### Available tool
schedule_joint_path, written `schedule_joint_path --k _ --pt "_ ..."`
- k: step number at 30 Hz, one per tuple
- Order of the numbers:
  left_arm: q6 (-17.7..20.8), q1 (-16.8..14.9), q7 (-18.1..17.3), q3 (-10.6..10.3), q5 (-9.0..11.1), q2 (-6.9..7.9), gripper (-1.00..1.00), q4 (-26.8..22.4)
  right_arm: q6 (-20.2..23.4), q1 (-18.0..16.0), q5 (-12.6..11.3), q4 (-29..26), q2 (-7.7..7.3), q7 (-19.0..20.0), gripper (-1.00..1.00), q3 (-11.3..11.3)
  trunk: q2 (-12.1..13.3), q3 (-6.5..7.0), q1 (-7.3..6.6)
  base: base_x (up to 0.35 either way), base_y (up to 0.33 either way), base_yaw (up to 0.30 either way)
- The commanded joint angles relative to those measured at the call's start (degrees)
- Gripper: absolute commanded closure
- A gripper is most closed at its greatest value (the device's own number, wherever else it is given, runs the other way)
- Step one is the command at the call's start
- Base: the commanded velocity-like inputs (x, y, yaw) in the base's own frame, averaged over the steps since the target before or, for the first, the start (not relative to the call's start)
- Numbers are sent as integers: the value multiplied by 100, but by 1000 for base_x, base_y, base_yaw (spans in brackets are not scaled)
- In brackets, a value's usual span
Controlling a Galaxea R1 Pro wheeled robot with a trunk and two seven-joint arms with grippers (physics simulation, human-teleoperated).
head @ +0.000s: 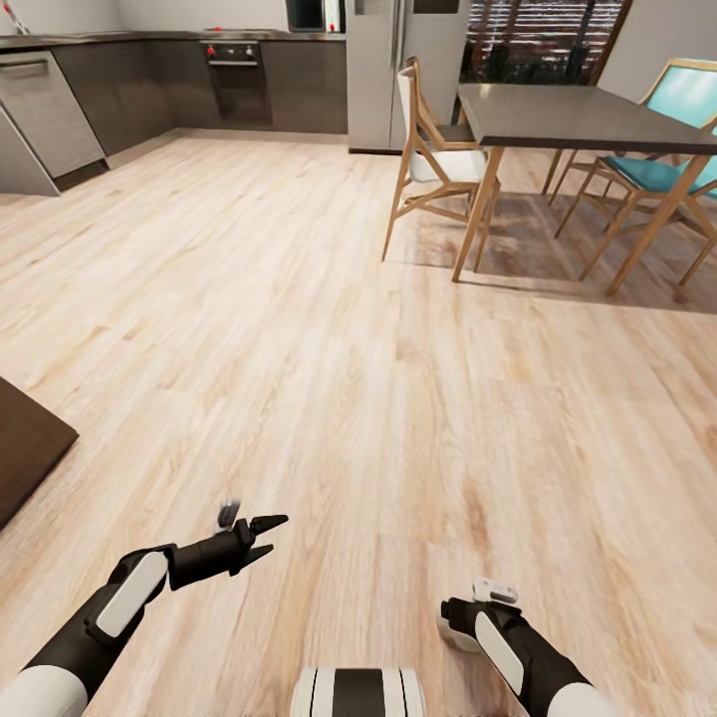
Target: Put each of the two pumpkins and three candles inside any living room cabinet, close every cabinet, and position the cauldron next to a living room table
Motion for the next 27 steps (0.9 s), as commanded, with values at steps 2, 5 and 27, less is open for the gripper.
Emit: schedule_joint_path --k 2,5,27 --pt "13 -3 -12 -11 14 2 -100 1 20 -3 -56 -13 -8 -51 -100 48 -5 -49 4 0 0 0" --pt "13 -3 -12 -11 14 2 -100 1 20 -4 -56 -12 -8 -52 -100 48 -6 -71 6 0 0 0" --pt "10 -3 -12 -11 10 1 -100 1 20 -3 -56 -13 -8 -47 100 48 -13 -182 19 0 0 0"
